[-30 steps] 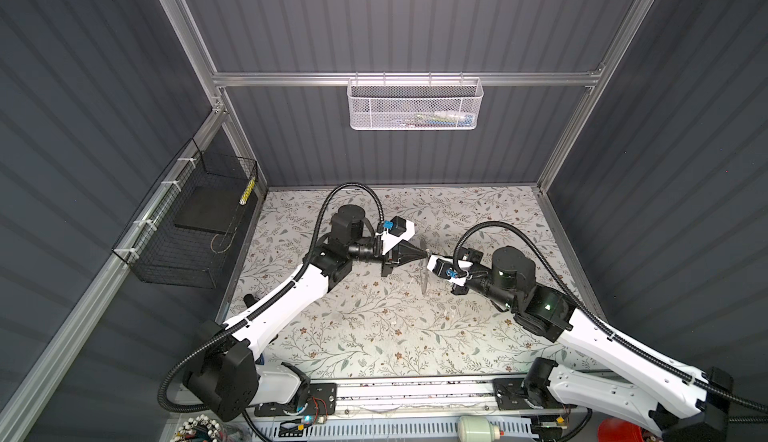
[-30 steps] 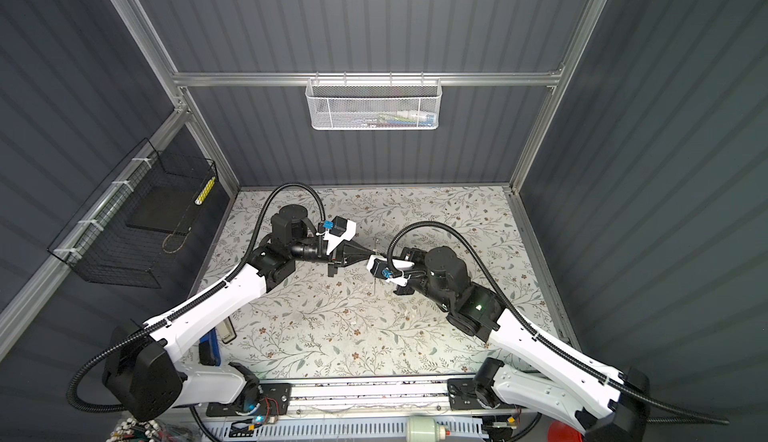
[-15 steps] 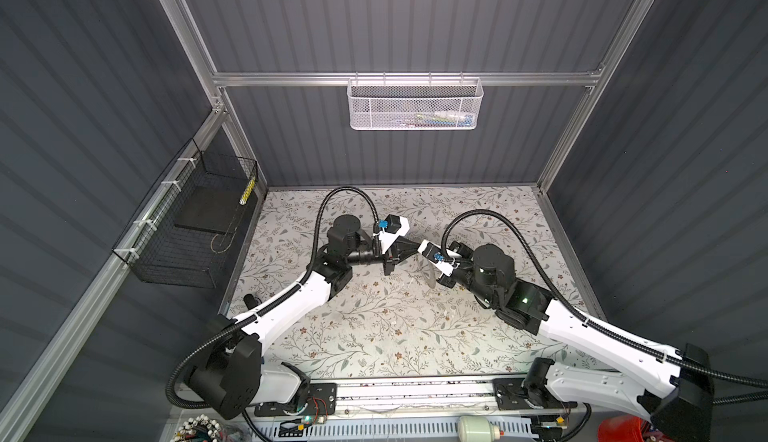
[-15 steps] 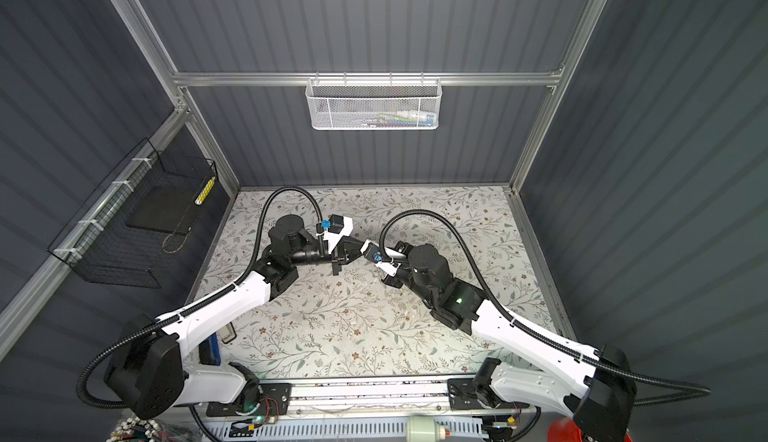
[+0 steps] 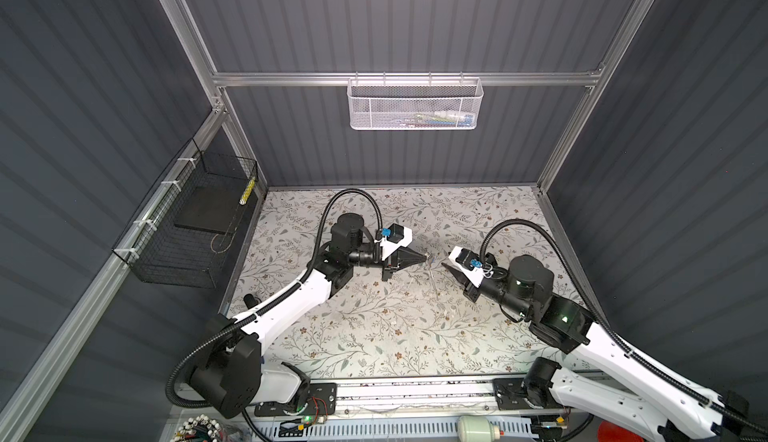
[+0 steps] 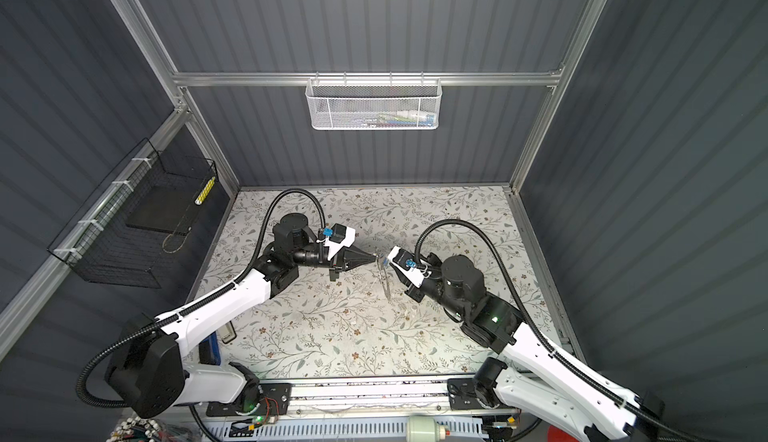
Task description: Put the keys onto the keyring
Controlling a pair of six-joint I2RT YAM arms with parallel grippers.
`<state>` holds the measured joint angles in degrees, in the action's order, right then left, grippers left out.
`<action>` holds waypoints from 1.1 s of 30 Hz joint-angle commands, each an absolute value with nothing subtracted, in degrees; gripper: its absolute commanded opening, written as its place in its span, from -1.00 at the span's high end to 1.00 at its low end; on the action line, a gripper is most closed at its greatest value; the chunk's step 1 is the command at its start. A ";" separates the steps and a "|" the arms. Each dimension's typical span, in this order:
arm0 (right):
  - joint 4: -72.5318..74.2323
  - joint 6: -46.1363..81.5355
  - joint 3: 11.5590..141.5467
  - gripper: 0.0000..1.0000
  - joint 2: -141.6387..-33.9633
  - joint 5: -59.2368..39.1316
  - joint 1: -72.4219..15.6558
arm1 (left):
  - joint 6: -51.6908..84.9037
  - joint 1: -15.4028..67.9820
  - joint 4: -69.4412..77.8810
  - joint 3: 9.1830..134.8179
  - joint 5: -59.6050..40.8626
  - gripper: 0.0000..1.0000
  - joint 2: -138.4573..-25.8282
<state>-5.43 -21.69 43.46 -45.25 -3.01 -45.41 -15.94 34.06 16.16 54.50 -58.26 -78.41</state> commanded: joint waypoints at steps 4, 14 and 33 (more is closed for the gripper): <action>-6.49 -17.34 45.62 0.36 -47.65 -14.92 -43.91 | -18.53 33.93 13.39 57.50 -64.53 1.00 -79.28; -1.33 -12.89 44.60 0.41 -48.96 -18.02 -42.04 | -23.31 34.27 7.28 58.63 -64.98 1.00 -78.84; 0.23 -12.13 45.72 0.57 -52.38 -22.82 -41.48 | -25.31 34.80 5.34 59.06 -64.38 1.00 -78.84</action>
<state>-1.19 -12.64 44.27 -52.58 -21.58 -41.65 -23.88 34.26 5.98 56.97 -63.26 -78.54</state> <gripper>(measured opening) 0.224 0.045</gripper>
